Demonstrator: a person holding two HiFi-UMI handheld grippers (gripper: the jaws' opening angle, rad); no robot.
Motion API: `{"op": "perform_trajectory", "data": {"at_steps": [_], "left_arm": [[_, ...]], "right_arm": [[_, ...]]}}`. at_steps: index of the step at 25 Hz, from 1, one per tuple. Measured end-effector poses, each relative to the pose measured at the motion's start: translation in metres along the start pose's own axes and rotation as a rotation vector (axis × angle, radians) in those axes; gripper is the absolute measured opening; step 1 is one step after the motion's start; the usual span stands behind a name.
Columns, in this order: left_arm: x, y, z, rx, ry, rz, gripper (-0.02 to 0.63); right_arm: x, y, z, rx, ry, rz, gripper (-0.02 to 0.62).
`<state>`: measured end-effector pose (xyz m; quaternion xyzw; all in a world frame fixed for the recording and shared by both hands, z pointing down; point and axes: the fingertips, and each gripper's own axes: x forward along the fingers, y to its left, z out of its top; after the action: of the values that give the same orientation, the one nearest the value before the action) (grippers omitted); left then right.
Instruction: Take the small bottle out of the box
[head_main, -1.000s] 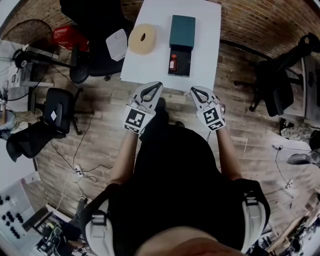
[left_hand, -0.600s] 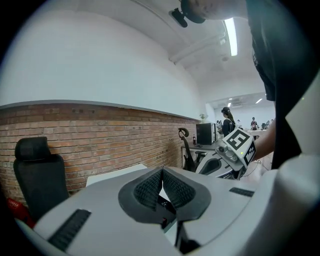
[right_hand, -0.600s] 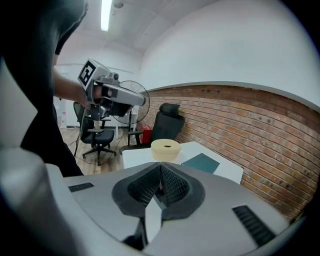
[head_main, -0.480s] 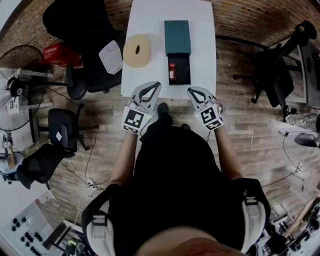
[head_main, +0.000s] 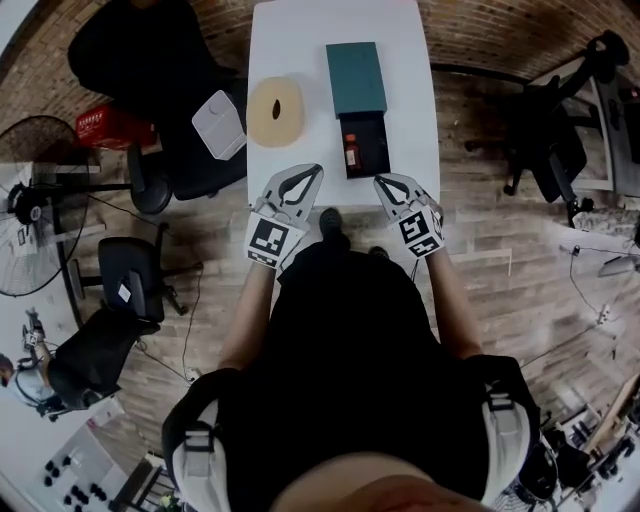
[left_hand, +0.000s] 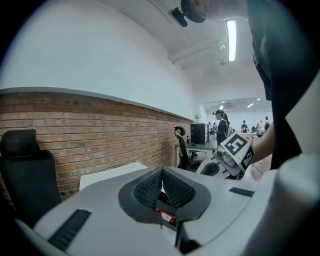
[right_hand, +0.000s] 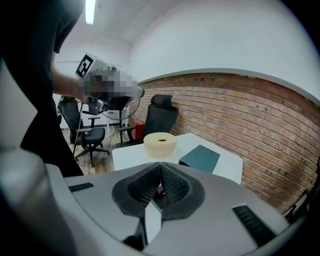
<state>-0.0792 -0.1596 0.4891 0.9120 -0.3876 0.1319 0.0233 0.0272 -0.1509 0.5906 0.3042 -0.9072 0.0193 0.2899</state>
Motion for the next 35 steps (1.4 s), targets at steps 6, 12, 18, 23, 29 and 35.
{"op": "perform_trajectory", "data": {"at_steps": [6,12,18,23,29,35], "left_arm": [[-0.002,0.028,-0.007,0.0,-0.011,-0.036,0.02],[-0.003,0.05,-0.018,-0.004,-0.014,-0.077,0.02],[0.0,0.059,-0.024,-0.011,-0.012,-0.115,0.02],[0.003,0.062,-0.025,0.0,-0.005,-0.129,0.02],[0.011,0.063,-0.024,-0.004,0.003,-0.096,0.02],[0.015,0.067,-0.027,-0.014,0.033,-0.068,0.02]], "right_arm": [[0.029,0.002,0.001,0.025,0.028,-0.027,-0.002],[0.054,0.0,-0.002,0.104,0.064,-0.075,0.003],[0.068,-0.001,-0.01,0.186,0.096,-0.106,0.017],[0.077,-0.004,-0.016,0.228,0.103,-0.109,0.037],[0.084,-0.012,-0.032,0.26,0.118,-0.091,0.058],[0.103,-0.018,-0.053,0.323,0.148,-0.06,0.099]]}}
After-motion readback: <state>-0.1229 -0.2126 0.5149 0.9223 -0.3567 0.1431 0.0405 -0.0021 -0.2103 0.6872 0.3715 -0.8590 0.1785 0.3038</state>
